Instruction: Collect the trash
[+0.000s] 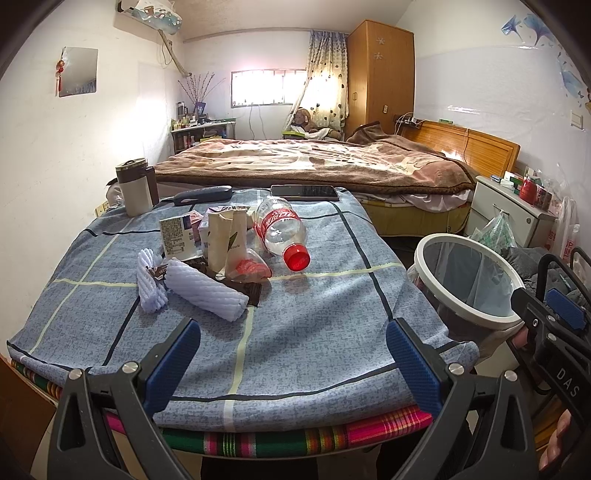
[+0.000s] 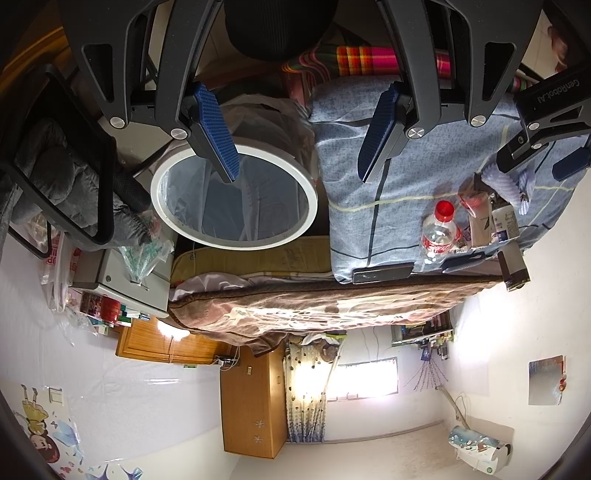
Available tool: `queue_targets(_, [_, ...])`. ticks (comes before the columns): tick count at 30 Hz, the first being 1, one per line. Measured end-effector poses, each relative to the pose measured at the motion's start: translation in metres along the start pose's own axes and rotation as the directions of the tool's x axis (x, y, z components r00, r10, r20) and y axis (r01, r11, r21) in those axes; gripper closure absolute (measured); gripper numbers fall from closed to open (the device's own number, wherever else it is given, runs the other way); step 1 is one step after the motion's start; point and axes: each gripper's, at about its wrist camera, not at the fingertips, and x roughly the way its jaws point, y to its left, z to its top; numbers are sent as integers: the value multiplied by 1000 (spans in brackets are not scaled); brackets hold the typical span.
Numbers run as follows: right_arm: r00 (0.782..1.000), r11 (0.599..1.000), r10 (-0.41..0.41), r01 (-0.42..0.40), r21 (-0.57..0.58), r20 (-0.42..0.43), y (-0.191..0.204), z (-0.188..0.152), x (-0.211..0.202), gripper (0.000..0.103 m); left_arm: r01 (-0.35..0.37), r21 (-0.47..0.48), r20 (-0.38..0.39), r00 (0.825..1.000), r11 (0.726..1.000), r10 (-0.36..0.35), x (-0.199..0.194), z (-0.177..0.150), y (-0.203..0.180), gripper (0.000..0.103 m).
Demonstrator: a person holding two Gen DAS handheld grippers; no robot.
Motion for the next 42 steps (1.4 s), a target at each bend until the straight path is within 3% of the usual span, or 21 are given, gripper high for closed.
queue_targets(26, [1000, 1000, 16, -16, -15, -10, 3, 1, 3, 35, -11, -9, -10, 1000, 1000, 11, 3, 1, 9, 1])
queue_targets(33, [994, 993, 105, -106, -53, -23, 27, 6, 21, 35, -86, -59, -21, 996, 995, 85, 10, 3, 57, 1])
queue_targets(42, [971, 966, 219, -229, -116, -95, 79, 15, 59, 35, -174, -153, -71, 984, 973, 165, 28, 3, 135, 1])
